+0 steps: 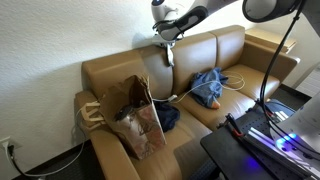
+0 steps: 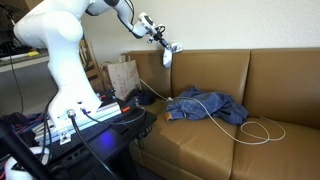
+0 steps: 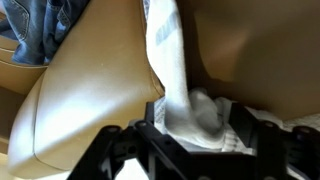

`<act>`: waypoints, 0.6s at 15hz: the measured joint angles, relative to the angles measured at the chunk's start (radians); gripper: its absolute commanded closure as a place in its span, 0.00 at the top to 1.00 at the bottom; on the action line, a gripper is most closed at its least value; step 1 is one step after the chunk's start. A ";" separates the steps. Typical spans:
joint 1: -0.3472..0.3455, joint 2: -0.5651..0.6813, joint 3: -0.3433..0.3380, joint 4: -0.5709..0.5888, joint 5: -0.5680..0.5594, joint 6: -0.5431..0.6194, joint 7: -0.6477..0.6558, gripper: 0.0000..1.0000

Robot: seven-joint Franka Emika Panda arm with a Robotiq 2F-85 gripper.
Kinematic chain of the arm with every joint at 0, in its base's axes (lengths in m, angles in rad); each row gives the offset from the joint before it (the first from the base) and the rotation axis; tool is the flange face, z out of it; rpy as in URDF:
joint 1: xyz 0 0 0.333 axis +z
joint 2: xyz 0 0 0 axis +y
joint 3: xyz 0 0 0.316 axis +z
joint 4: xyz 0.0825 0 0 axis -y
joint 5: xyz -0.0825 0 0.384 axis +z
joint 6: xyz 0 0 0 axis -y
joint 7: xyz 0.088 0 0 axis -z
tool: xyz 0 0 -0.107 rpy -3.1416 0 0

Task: Put the sock in the bag

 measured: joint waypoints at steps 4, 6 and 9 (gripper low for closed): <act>0.001 0.012 -0.004 0.024 0.006 0.004 0.031 0.18; 0.000 0.012 -0.005 0.027 0.019 0.004 0.054 0.04; -0.023 0.010 0.029 0.030 0.131 0.004 0.047 0.01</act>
